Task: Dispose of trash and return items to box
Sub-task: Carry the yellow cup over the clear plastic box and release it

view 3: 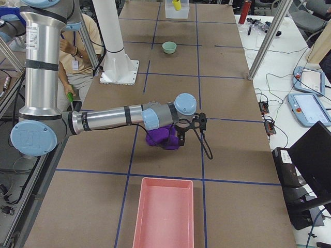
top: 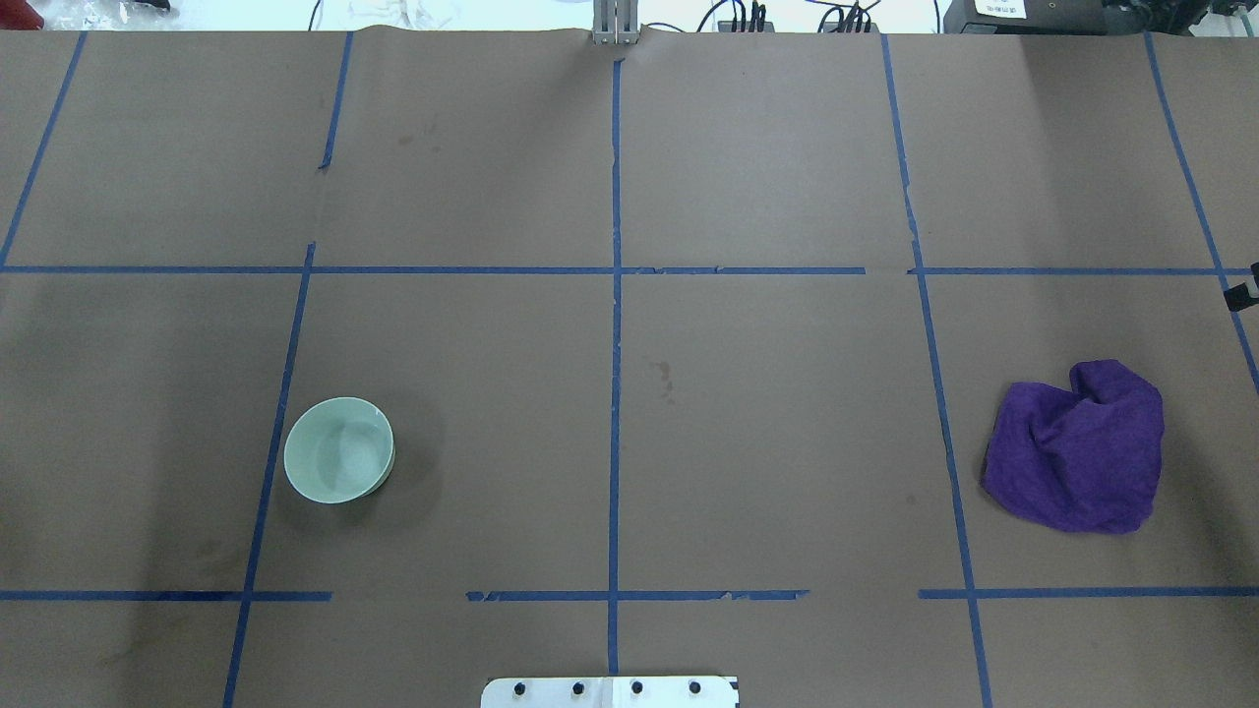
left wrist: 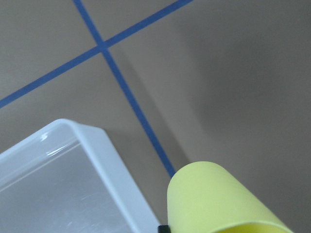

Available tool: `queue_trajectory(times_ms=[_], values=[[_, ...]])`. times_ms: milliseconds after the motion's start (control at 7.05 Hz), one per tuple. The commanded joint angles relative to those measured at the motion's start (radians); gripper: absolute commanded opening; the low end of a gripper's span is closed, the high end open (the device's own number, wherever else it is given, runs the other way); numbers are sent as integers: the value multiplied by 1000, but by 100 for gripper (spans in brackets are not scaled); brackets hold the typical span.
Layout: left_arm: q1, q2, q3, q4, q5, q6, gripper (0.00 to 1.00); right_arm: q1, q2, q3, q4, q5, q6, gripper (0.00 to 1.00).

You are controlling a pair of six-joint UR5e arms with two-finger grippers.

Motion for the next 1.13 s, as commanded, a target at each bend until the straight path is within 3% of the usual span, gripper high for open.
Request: queue_trajectory(times_ms=[0,709,851,993], values=[[-106,-49,131,23,38,121,0,-10,1,-1,19,10,0,100],[-85,-75,261,14,-5,-5,0,-68,3,-6,35,5,0,100],[-23,-76,265,12,-67,-43,0,-73,3,-6,35,5,0,100],[13,-88,279,9,-72,-66,0,-75,1,-4,37,5,3,100]])
